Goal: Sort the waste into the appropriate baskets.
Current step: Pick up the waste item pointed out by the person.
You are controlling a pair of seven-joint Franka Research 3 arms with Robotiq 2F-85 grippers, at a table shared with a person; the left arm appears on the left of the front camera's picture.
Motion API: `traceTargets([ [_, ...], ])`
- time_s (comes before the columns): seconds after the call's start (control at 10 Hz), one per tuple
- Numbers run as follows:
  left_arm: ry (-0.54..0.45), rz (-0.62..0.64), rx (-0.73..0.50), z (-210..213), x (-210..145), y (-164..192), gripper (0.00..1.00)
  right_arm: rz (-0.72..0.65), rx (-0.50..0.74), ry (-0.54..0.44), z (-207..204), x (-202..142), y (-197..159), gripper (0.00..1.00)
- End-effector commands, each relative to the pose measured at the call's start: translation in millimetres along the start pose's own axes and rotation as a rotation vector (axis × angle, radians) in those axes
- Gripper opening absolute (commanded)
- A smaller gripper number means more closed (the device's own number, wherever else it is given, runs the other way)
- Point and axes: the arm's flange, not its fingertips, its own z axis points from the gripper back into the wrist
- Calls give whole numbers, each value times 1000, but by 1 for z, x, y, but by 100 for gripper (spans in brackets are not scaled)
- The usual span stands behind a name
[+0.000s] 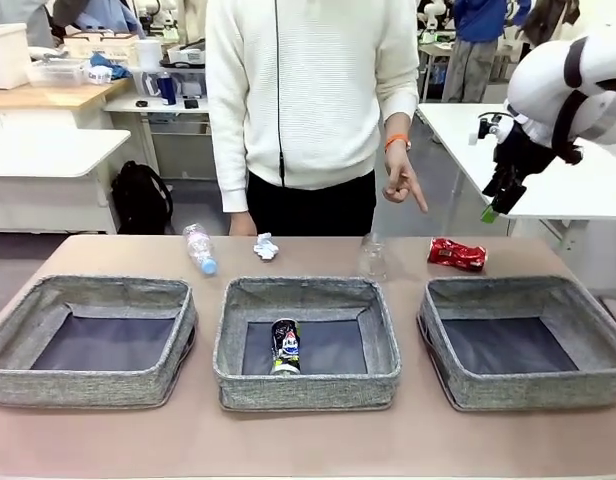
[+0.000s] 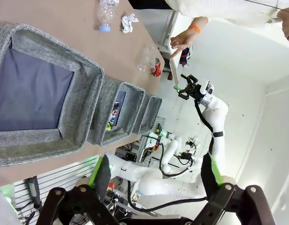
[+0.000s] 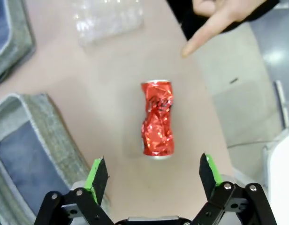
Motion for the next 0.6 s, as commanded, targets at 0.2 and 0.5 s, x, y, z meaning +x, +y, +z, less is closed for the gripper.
traceTargets([
  [0.2,1,-14,4,2,-2,1,100,103,142,61,-39,3,-43,100],
  [0.5,1,-14,4,2,-2,1,100,104,200,62,-78,8,-52,100],
])
